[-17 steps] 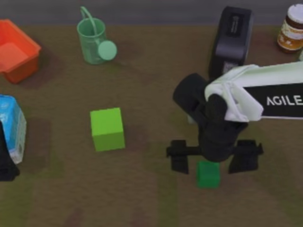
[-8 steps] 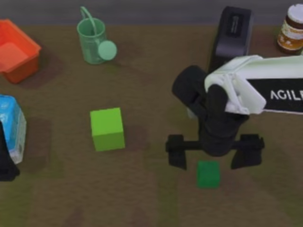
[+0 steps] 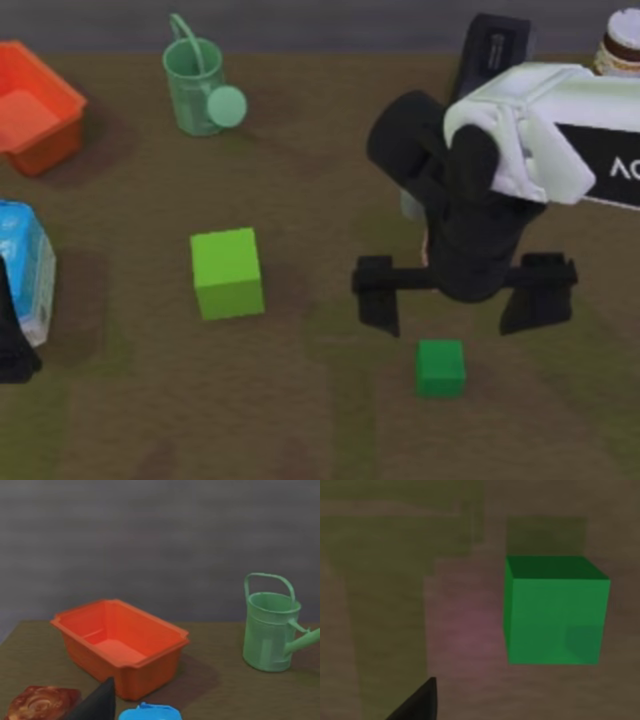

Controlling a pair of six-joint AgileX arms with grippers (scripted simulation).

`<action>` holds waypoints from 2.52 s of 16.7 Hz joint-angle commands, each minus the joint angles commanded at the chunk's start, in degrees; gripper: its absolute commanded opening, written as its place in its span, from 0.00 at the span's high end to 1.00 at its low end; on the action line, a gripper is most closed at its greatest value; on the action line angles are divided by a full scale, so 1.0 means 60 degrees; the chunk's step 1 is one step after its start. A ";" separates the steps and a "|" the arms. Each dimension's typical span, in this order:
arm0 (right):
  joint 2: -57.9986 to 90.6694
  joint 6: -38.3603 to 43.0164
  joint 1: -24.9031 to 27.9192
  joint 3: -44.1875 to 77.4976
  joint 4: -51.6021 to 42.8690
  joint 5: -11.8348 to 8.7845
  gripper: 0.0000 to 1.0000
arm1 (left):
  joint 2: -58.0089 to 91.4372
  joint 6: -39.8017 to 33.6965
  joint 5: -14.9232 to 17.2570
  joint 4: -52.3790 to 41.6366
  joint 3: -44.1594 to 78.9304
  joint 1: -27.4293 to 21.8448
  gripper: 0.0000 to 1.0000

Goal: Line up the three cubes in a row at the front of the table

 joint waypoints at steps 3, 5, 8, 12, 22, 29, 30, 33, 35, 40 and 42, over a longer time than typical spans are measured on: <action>0.0170 -0.0119 -0.0108 0.0124 -0.0044 -0.0008 0.00 | 0.0000 0.0000 0.0000 0.0000 0.0000 0.0000 0.00; 0.0612 -0.0502 -0.0322 0.0674 -0.0264 -0.0034 0.00 | 0.0000 0.0000 0.0000 0.0000 0.0000 0.0000 0.00; 0.1618 -0.1386 -0.0878 0.2147 -0.0766 -0.0099 0.00 | 0.0000 0.0000 0.0000 0.0000 0.0000 0.0000 0.00; 0.3040 -0.2803 -0.1746 0.4335 -0.1482 -0.0202 0.00 | 0.0000 0.0000 0.0000 0.0000 0.0000 0.0000 0.00; 0.3804 -0.3634 -0.2241 0.5240 -0.1660 -0.0254 0.00 | 0.0000 0.0000 0.0000 0.0000 0.0000 0.0000 0.00; 0.4668 -0.3634 -0.2261 0.3756 0.0738 -0.0248 0.00 | 0.0000 0.0000 0.0000 0.0000 0.0000 0.0000 0.00; 0.4747 -0.3633 -0.2260 0.3650 0.0886 -0.0247 0.00 | 0.0000 0.0000 0.0000 0.0000 0.0000 0.0000 0.00; 0.4774 -0.3632 -0.2259 0.3618 0.0932 -0.0247 0.00 | 0.0000 0.0000 0.0000 0.0000 0.0000 0.0000 0.00; 0.4774 -0.3632 -0.2259 0.3618 0.0932 -0.0247 0.08 | 0.0000 0.0000 0.0000 0.0000 0.0000 0.0000 0.00; 0.4774 -0.3632 -0.2259 0.3618 0.0932 -0.0247 0.45 | 0.0000 0.0000 0.0000 0.0000 0.0000 0.0000 0.00; 0.4774 -0.3632 -0.2259 0.3618 0.0932 -0.0247 0.60 | 0.0000 0.0000 0.0000 0.0000 0.0000 0.0000 0.00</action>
